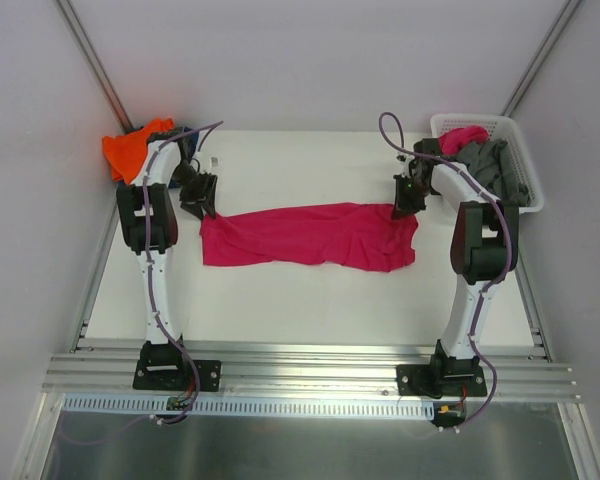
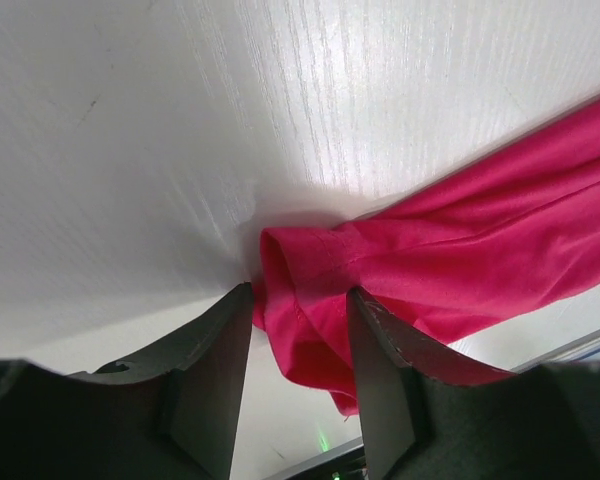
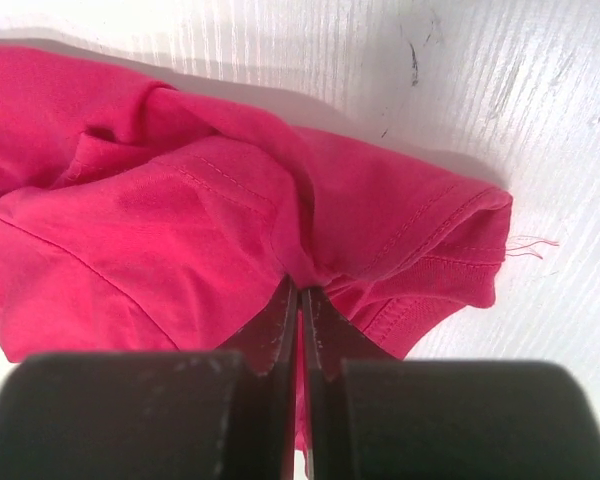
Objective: Fold and stack the t-shirts
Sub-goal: Fold the tshirt
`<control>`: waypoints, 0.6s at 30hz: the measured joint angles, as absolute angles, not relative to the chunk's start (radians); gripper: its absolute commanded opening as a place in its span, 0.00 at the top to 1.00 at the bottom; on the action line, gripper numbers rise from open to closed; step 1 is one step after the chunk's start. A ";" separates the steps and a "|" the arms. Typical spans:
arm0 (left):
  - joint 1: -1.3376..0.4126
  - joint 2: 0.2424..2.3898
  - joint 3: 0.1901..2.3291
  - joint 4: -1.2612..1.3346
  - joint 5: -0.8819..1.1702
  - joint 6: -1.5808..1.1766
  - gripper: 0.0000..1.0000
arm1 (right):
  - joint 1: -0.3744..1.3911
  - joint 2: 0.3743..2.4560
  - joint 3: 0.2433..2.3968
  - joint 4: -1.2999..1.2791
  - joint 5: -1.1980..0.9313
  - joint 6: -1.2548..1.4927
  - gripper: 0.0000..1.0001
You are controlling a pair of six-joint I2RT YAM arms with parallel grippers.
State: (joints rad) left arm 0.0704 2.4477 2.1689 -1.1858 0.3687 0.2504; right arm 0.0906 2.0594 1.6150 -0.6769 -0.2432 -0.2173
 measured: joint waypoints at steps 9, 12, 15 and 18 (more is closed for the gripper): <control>0.044 2.450 2.170 -1.185 0.364 0.245 0.56 | 0.092 2.059 1.613 -0.676 -0.242 -0.218 0.99; 0.038 2.448 2.167 -1.181 0.356 0.241 0.55 | 0.093 2.059 1.613 -0.676 -0.242 -0.218 0.99; 0.033 2.443 2.161 -1.180 0.344 0.232 0.52 | 0.094 2.059 1.613 -0.676 -0.243 -0.218 0.99; 0.033 2.436 2.161 -1.179 0.320 0.223 0.51 | 0.096 2.059 1.613 -0.676 -0.243 -0.218 0.99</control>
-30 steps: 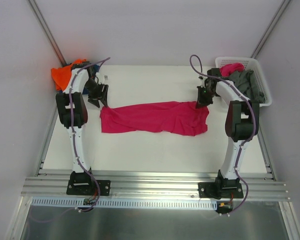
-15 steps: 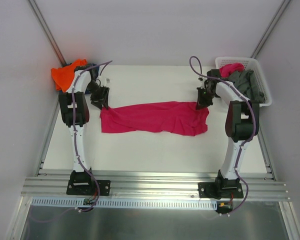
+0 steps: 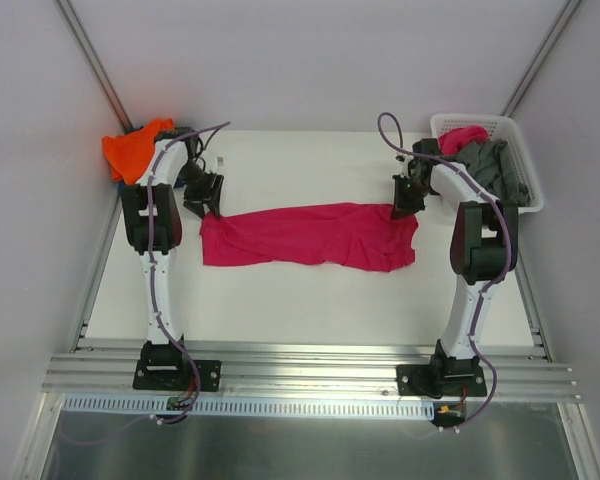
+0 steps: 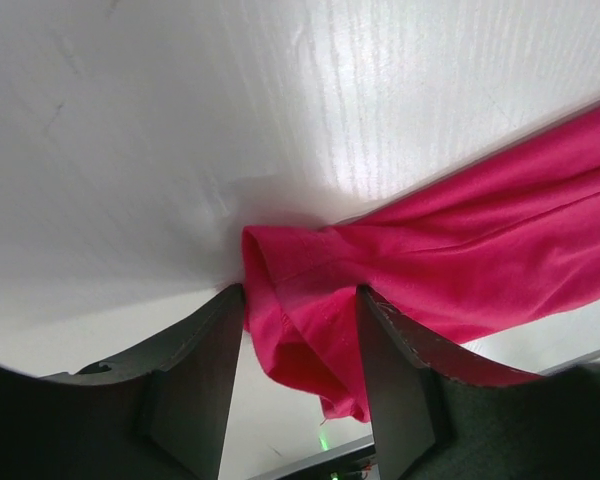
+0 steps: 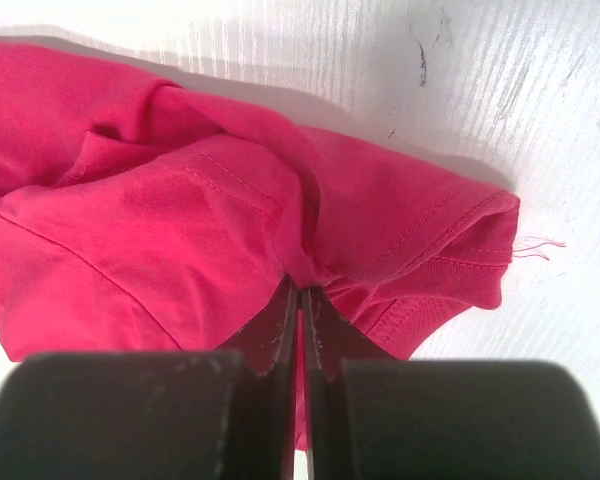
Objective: Fold and stack the t-shirts
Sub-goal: Fold the tshirt
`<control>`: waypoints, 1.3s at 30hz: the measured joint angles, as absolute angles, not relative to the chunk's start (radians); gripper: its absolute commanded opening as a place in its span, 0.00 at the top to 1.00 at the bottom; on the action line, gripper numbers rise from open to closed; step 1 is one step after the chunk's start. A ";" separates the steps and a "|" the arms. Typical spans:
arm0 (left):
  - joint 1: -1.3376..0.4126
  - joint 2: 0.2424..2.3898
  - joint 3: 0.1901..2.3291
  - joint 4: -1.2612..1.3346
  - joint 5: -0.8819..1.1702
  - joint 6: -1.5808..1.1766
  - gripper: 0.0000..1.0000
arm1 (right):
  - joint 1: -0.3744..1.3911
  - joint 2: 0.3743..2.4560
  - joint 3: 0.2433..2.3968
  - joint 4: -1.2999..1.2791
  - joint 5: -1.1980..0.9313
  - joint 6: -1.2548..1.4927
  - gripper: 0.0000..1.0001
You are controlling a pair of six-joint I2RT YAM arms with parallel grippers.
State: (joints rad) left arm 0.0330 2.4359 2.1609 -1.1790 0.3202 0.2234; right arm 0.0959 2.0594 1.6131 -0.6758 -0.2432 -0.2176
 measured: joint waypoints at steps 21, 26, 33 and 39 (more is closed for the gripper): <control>0.025 2.361 2.145 -1.160 0.265 0.216 0.56 | 0.097 2.059 1.613 -0.667 -0.244 -0.218 0.99; 0.025 2.362 2.145 -1.160 0.282 0.216 0.58 | 0.097 2.059 1.613 -0.666 -0.243 -0.218 0.99; 0.025 2.365 2.144 -1.160 0.304 0.216 0.65 | 0.097 2.059 1.613 -0.666 -0.243 -0.218 1.00; 0.025 2.381 2.145 -1.160 0.325 0.216 0.67 | 0.097 2.059 1.606 -0.664 -0.241 -0.218 0.99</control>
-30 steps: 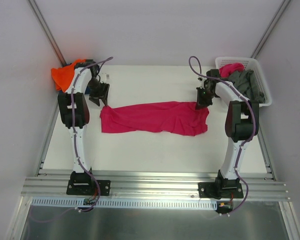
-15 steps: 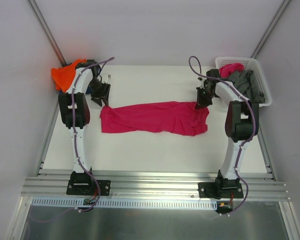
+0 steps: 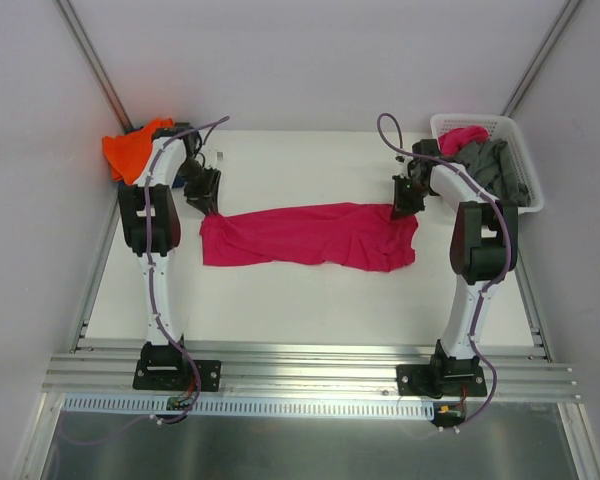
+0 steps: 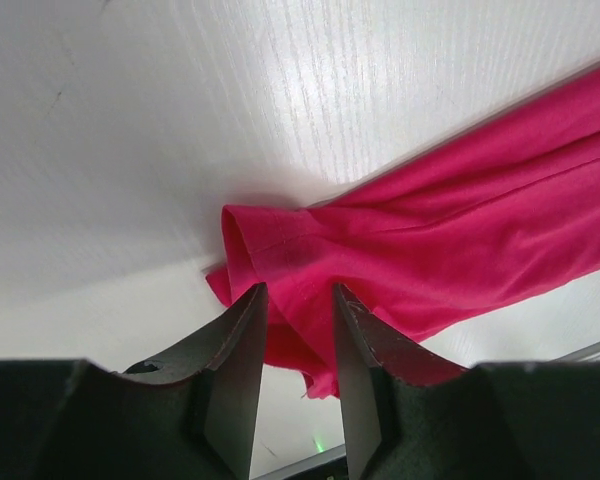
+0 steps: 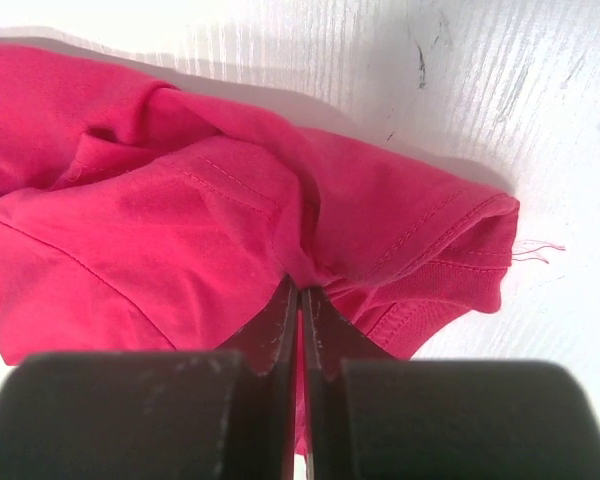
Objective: Fold and stack the t-shirts
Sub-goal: Fold the tshirt
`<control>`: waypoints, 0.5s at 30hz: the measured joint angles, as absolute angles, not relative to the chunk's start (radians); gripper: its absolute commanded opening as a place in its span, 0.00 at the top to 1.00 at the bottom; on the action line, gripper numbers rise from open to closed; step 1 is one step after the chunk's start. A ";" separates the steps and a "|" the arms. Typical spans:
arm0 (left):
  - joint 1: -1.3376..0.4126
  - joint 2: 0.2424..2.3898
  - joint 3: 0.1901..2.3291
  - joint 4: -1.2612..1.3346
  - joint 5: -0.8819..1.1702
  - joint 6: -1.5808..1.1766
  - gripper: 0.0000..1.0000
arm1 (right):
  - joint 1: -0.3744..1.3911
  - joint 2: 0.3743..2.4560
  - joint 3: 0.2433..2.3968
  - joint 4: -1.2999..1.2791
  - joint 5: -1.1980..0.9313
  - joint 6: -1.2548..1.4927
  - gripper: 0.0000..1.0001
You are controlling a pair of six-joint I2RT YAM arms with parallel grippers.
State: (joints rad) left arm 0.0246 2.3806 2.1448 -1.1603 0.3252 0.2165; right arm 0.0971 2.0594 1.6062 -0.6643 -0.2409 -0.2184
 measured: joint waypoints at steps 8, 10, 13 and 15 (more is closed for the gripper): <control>0.025 2.427 2.146 -1.160 0.344 0.216 0.71 | 0.098 2.054 1.588 -0.659 -0.235 -0.222 0.99; 0.025 2.436 2.146 -1.161 0.351 0.215 0.80 | 0.098 2.054 1.587 -0.659 -0.232 -0.222 0.99; 0.025 2.443 2.146 -1.162 0.360 0.214 0.99 | 0.099 2.054 1.587 -0.659 -0.228 -0.222 0.99; 0.025 2.443 2.147 -1.163 0.360 0.215 1.00 | 0.100 2.053 1.587 -0.659 -0.225 -0.223 0.99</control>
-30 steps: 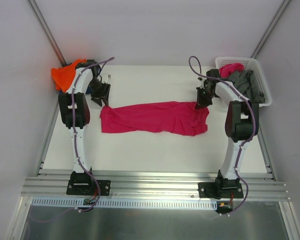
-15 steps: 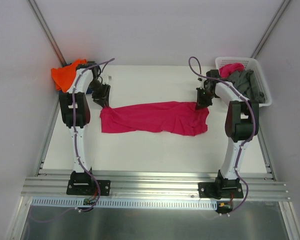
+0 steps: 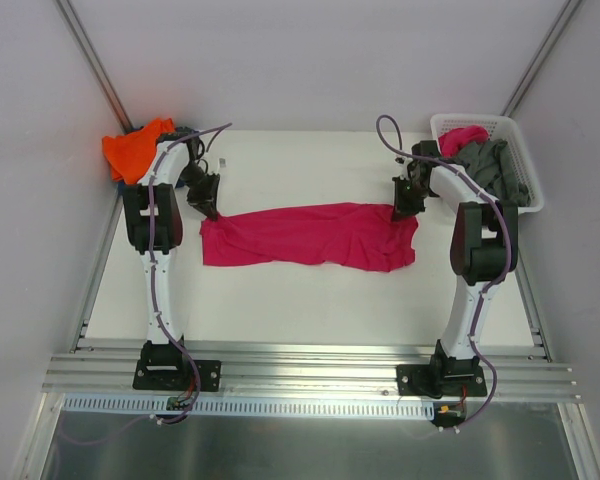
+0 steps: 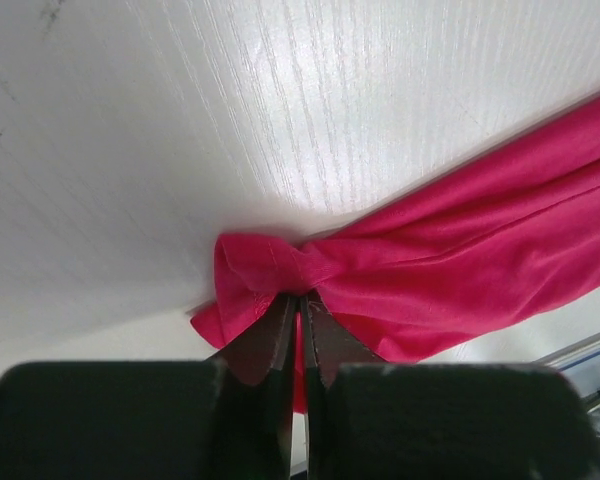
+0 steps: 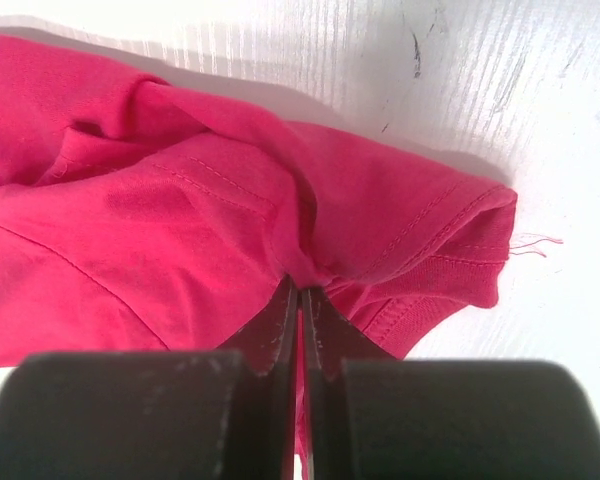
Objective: Fold and stack the t-shirts
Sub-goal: Fold the tshirt
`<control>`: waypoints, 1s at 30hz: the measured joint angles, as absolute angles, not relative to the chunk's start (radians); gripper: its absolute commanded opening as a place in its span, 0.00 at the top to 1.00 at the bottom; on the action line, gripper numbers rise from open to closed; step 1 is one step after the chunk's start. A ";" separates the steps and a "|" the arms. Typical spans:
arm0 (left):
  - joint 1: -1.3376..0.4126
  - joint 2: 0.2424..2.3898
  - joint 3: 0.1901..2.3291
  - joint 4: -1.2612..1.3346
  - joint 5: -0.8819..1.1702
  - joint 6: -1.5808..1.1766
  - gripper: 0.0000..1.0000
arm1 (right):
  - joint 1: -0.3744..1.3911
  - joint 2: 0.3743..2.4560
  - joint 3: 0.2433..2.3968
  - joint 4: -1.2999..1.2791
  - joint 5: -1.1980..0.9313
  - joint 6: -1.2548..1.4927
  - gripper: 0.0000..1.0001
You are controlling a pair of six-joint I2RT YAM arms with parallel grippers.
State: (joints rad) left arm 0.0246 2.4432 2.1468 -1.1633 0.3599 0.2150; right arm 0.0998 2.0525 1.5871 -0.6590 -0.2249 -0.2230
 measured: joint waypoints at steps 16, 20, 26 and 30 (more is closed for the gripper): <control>0.037 2.252 2.195 -1.163 0.331 0.216 1.00 | 0.089 1.923 1.694 -0.660 -0.225 -0.278 0.99; 0.053 2.162 2.267 -1.156 0.331 0.217 1.00 | 0.087 1.871 1.733 -0.664 -0.226 -0.294 0.99; 0.084 2.105 2.400 -1.132 0.323 0.220 1.00 | 0.052 1.833 1.816 -0.663 -0.229 -0.308 0.99; 0.109 2.098 2.444 -1.116 0.323 0.220 1.00 | 0.017 1.802 1.819 -0.663 -0.228 -0.314 1.00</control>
